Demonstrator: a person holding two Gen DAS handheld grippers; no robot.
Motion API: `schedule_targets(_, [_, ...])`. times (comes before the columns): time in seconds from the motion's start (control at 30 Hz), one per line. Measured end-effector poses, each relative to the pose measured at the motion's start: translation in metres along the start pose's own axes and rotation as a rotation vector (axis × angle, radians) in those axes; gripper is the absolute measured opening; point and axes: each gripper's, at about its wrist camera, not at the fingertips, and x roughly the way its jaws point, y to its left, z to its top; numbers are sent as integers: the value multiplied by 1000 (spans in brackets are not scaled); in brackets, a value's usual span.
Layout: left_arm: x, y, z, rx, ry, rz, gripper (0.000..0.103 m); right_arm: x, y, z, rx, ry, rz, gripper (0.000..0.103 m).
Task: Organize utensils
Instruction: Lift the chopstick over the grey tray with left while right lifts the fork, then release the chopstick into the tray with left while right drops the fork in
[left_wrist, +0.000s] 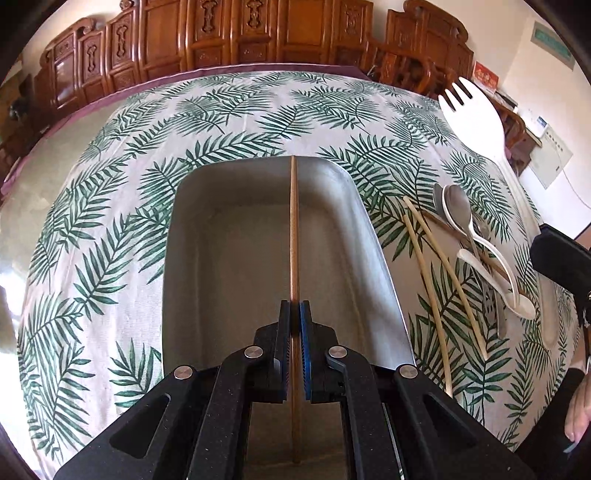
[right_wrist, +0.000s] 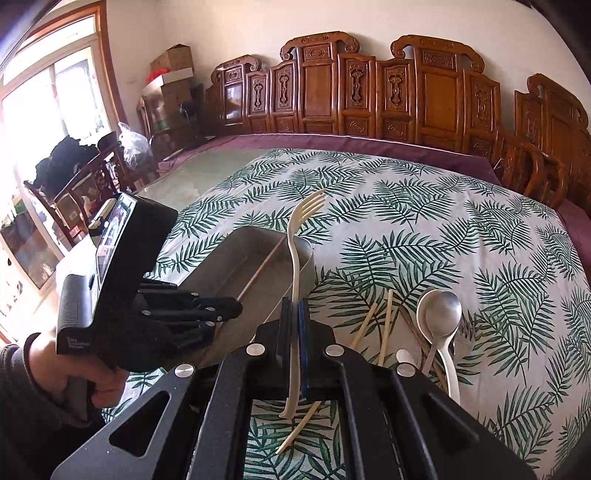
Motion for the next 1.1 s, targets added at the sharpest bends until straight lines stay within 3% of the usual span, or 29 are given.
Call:
schedule_targets(0.17, [-2,2,0,-5,1,-6,5,8,5,1,-4,12,-1,5])
schedule_targets(0.37, [-31,16,8,-50,-93,-1,21,19,13,4,11,16,21,5])
schedule_targets(0.43, [-41,24,10,-68,-126,17,21,23,15,5,16,21,33,5])
schedule_targets(0.57, [-51,39,14,-97,-163,53,32,37,22,5,35,42,67,5])
schedule_targets(0.77, [-65,62,18,-145,-205,73,59,66,36,3,58,86,103,5])
schedule_targets(0.87, [-72,73,18,-175,-231,77,67,80,45,0,62,113,117,5])
schedule_targets(1.1, [-79,86,16,-221,-249,80,68,96,60,-11,48,154,127,7])
